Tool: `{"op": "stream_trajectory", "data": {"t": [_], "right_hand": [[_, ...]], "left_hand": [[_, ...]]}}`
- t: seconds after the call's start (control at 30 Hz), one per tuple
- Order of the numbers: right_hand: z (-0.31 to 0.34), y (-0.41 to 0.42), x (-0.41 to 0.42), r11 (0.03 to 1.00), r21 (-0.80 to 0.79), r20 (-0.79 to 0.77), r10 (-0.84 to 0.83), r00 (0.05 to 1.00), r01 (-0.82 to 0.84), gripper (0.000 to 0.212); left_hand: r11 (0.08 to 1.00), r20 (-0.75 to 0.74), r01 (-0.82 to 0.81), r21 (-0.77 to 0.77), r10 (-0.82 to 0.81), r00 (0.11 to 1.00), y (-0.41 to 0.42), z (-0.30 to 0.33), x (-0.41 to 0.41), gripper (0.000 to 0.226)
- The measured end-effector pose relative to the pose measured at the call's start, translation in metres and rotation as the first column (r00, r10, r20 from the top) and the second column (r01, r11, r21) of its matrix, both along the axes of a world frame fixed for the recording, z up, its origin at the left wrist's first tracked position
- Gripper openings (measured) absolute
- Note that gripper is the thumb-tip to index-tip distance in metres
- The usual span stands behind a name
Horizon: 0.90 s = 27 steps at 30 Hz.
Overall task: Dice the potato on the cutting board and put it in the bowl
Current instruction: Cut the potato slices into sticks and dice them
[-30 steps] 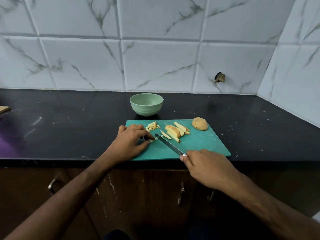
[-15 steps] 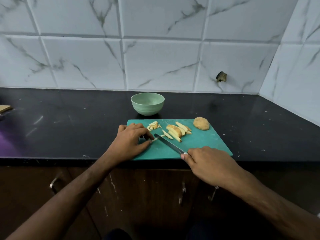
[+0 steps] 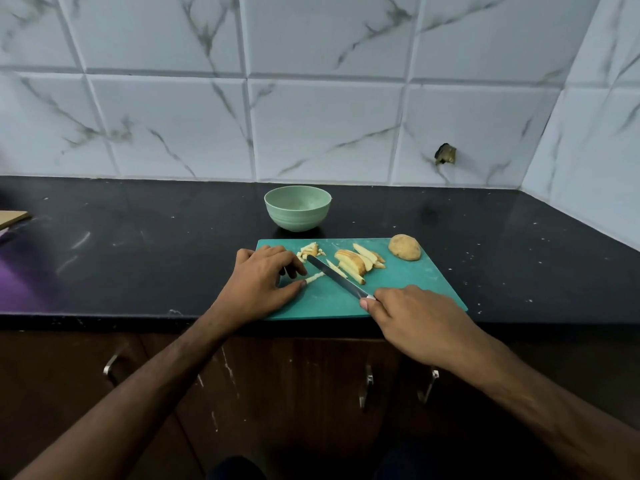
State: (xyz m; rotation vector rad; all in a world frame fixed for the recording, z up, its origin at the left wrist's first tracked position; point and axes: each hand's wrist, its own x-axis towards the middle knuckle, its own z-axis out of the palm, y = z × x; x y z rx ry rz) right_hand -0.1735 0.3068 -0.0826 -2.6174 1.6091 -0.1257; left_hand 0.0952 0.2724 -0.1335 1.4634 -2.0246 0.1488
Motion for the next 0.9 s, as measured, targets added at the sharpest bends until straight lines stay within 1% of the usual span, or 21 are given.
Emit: {"op": "stream_trajectory", "data": {"t": [0.17, 0.4, 0.6, 0.8, 0.9], "right_hand": [[-0.01, 0.007, 0.0, 0.999, 0.043, -0.022, 0.03, 0.999, -0.029, 0.04], [-0.016, -0.002, 0.014, 0.999, 0.03, -0.012, 0.025, 1.0, -0.025, 0.038], [-0.004, 0.001, 0.008, 1.0, 0.007, 0.02, 0.014, 1.0, -0.014, 0.04], [-0.007, 0.011, 0.001, 0.999, 0.016, -0.027, 0.039, 0.999, -0.038, 0.04], [-0.013, 0.012, 0.002, 0.999, -0.004, -0.03, 0.04, 0.999, -0.04, 0.04]], "left_hand": [[1.0, 0.024, -0.001, 0.018, 0.0, 1.0, -0.001, 0.001, -0.001, 0.012], [0.999, 0.028, -0.024, 0.041, 0.023, 0.999, -0.001, 0.001, 0.0, 0.008], [0.998, 0.03, -0.024, 0.053, 0.022, 0.999, -0.001, 0.001, 0.0, 0.009], [0.998, 0.023, -0.022, 0.05, 0.021, 1.0, -0.002, 0.001, 0.001, 0.008], [0.998, 0.022, -0.025, 0.049, 0.024, 0.999, -0.002, 0.0, 0.0, 0.008]]}}
